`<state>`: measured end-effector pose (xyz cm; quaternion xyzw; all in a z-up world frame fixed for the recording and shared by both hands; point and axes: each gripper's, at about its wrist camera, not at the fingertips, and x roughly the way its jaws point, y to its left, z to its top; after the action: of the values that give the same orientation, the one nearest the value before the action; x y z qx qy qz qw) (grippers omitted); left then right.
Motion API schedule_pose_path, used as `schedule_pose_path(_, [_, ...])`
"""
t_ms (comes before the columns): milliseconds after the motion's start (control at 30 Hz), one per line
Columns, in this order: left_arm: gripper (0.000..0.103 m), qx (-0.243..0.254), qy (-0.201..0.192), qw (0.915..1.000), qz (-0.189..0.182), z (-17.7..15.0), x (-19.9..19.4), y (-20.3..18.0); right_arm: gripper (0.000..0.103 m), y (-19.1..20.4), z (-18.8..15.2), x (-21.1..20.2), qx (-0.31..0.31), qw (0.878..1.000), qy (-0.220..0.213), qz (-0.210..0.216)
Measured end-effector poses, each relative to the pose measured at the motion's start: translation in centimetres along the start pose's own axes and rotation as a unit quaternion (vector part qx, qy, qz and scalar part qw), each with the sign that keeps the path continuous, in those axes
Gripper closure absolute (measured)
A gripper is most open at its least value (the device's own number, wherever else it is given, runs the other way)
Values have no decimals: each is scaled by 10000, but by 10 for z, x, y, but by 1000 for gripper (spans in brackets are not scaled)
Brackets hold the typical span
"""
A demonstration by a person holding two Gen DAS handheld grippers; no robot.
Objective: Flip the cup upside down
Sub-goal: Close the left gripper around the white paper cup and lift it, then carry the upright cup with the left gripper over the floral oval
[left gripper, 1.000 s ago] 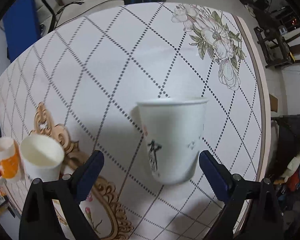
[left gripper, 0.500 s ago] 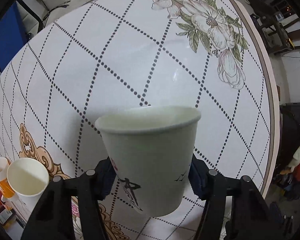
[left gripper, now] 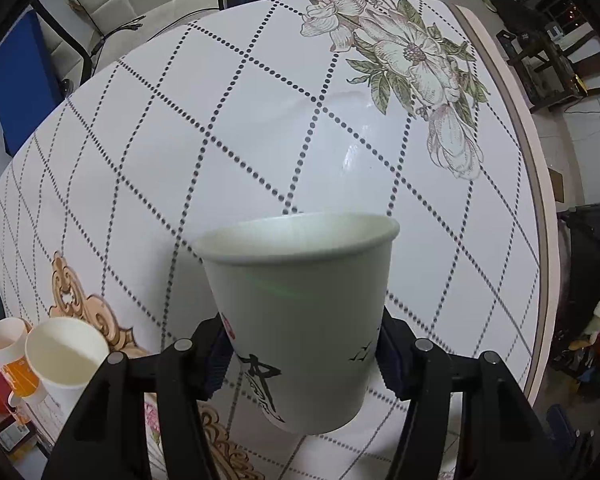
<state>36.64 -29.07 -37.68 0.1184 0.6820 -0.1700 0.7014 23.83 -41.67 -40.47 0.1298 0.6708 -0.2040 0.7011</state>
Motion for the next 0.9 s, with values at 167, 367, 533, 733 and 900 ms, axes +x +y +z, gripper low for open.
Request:
schedule_pose_path(167, [45,0,-19,10000,-30,-35,-21,3,0,-5,-12,-5,-1,10000,6,29])
schedule_pose_path(367, [45,-184,31,9998,-20,-106,-39,32,0,0,-38,-19,-139,9998,-50,147])
schedule_pose_path(533, [45,-567,169,9981,157,-182,-47,68,0,11,-70,-30,-396,9988,-82,292])
schedule_pose_path(733, [45,-1317,461,9898,300,-266,-38,122,0,34,-112,-36,-849,9946,-81,584])
schedule_pose_path(900, [45,-1604,429,9861,46,-308,-22,145,0,56,-140,-39,-1170,9909,-31,661])
